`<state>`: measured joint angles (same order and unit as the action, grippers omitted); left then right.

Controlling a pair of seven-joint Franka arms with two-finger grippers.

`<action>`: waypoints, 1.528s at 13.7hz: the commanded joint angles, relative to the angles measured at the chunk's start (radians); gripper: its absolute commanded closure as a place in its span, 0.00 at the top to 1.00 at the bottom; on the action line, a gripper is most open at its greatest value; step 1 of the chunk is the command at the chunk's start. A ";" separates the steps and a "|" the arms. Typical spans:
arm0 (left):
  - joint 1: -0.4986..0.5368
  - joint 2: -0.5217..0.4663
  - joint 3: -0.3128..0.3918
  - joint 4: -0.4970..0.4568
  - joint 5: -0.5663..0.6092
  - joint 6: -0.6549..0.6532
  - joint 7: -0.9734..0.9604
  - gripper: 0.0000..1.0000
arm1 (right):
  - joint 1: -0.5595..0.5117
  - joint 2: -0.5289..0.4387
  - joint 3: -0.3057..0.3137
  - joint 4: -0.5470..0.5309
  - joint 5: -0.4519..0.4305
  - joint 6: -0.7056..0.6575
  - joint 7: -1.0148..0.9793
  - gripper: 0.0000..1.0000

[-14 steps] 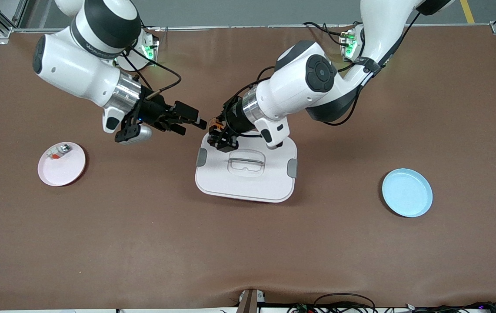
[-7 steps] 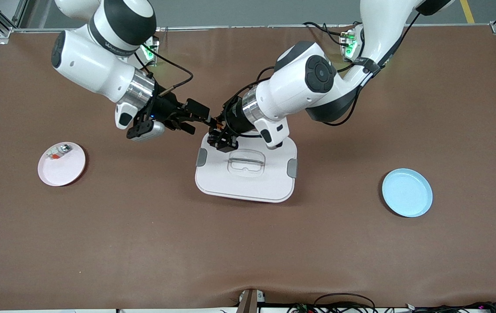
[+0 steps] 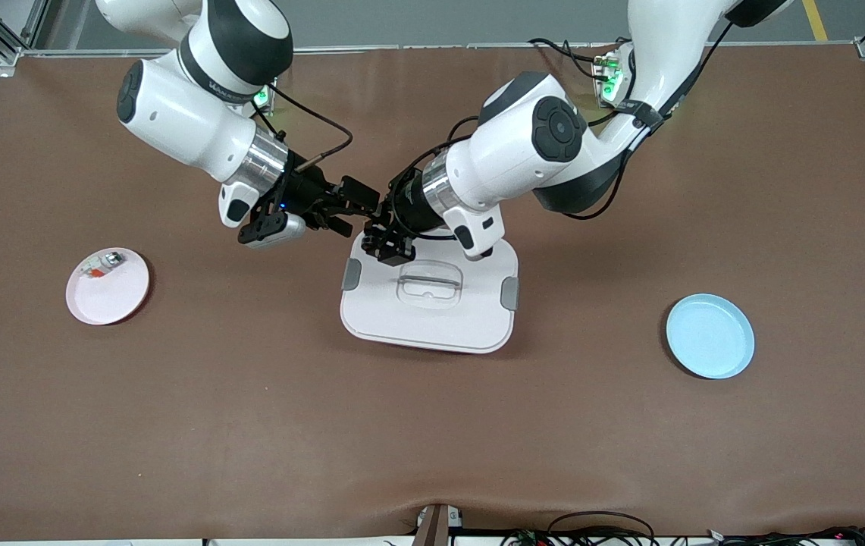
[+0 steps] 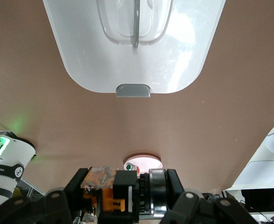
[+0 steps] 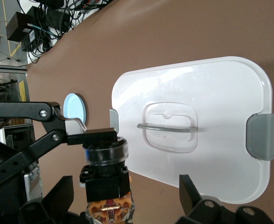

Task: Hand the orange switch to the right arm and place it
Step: 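Close the right gripper on the orange switch's button end, then open the left gripper and withdraw while the right gripper carries switch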

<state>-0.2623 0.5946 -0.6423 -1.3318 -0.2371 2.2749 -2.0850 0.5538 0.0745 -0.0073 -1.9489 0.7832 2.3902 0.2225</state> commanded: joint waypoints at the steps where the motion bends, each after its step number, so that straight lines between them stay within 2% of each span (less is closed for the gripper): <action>1: -0.017 0.010 0.010 0.025 -0.001 0.002 -0.007 0.00 | 0.026 0.001 -0.010 -0.005 0.019 0.024 0.000 1.00; 2: -0.017 0.010 0.010 0.025 -0.001 0.002 -0.007 0.00 | 0.026 0.001 -0.010 -0.005 0.016 0.024 0.000 1.00; 3: -0.017 0.010 0.010 0.025 -0.001 0.002 -0.007 0.00 | 0.026 0.001 -0.010 -0.005 0.015 0.024 -0.002 0.93; 5: -0.017 0.010 0.010 0.025 -0.001 0.002 -0.007 0.00 | 0.026 -0.001 -0.010 -0.004 0.013 0.021 -0.008 0.54; 6: -0.015 0.010 0.010 0.025 -0.001 0.002 -0.007 0.00 | 0.026 0.001 -0.010 -0.004 0.013 0.012 -0.015 0.27; 7: -0.017 0.008 0.010 0.025 -0.001 0.002 -0.007 0.00 | 0.026 0.001 -0.010 -0.002 0.013 0.009 -0.008 0.05; 8: -0.017 0.008 0.010 0.025 -0.001 0.002 -0.007 0.00 | 0.026 -0.001 -0.010 -0.001 0.015 0.006 -0.002 0.00; 15: -0.014 0.005 0.010 0.026 -0.002 0.002 -0.012 0.00 | 0.026 0.007 -0.010 0.005 0.015 0.007 -0.002 0.00; 16: -0.009 0.004 0.010 0.026 -0.002 0.002 -0.012 0.10 | 0.026 0.013 -0.010 0.010 0.015 0.009 -0.006 0.00; 18: -0.008 -0.001 0.010 0.026 -0.002 -0.003 -0.010 0.75 | 0.021 0.024 -0.011 0.024 0.010 0.006 -0.017 0.00; 19: -0.005 -0.007 0.010 0.026 -0.002 -0.006 -0.009 1.00 | 0.015 0.027 -0.011 0.025 0.005 0.006 -0.025 0.00; 21: 0.006 -0.021 0.012 0.026 -0.001 -0.011 -0.003 1.00 | 0.006 0.036 -0.016 0.025 0.001 0.004 -0.067 0.00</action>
<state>-0.2620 0.5988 -0.6407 -1.3147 -0.2371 2.2764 -2.0850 0.5696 0.0951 -0.0163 -1.9345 0.7840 2.4022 0.1953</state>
